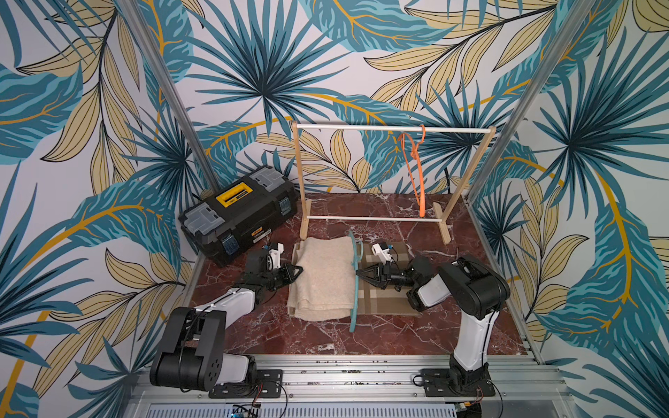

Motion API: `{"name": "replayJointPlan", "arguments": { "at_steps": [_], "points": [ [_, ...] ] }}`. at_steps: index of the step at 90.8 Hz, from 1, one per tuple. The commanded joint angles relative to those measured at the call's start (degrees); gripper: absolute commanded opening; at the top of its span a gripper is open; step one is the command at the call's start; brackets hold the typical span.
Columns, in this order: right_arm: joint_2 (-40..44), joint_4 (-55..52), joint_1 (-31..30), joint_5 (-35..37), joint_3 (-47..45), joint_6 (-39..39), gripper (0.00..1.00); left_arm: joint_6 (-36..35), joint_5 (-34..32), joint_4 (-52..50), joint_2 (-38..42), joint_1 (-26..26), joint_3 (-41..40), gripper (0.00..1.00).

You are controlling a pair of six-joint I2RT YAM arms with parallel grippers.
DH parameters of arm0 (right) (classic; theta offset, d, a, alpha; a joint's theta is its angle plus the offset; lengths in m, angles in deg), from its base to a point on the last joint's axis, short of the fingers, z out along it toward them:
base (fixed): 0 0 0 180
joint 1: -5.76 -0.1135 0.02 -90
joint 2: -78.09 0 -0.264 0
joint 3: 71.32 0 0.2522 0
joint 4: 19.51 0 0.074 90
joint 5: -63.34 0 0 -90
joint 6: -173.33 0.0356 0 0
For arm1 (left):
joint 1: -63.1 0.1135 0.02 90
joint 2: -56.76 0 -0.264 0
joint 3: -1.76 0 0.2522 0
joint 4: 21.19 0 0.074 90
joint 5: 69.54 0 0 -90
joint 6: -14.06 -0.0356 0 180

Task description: Hang the scarf on the hanger

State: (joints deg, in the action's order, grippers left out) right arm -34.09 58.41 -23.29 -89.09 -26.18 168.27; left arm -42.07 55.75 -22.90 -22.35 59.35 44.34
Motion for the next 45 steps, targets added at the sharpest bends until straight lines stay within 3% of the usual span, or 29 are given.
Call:
{"name": "replayJointPlan", "arguments": {
  "at_steps": [1,12,34,36,40,45],
  "points": [
    [1.27,1.18,0.48,-1.56,-1.12,-3.65,0.0,-4.65,-0.72,-2.82,0.11,3.05,0.5,0.0],
    [1.01,1.12,0.49,-1.69,-0.91,-3.69,0.0,-4.61,2.29,-2.18,-1.62,3.1,0.4,0.0],
    [3.01,-6.93,-0.06,-2.09,0.96,-7.69,0.0,-3.47,-5.13,-3.29,1.98,2.71,-3.18,0.0],
    [3.28,-8.07,-0.15,-2.21,1.08,-8.24,0.0,-3.53,-5.93,-4.0,1.89,2.74,-2.85,0.08],
    [3.78,-10.22,-0.35,-2.41,1.49,-9.59,0.0,-4.0,-7.21,-5.51,1.69,2.78,-1.87,0.39],
    [4.53,-13.92,-0.67,-2.58,2.11,-11.51,0.0,-3.98,-8.35,-7.05,2.52,2.76,-1.29,0.47]
  ]
}}
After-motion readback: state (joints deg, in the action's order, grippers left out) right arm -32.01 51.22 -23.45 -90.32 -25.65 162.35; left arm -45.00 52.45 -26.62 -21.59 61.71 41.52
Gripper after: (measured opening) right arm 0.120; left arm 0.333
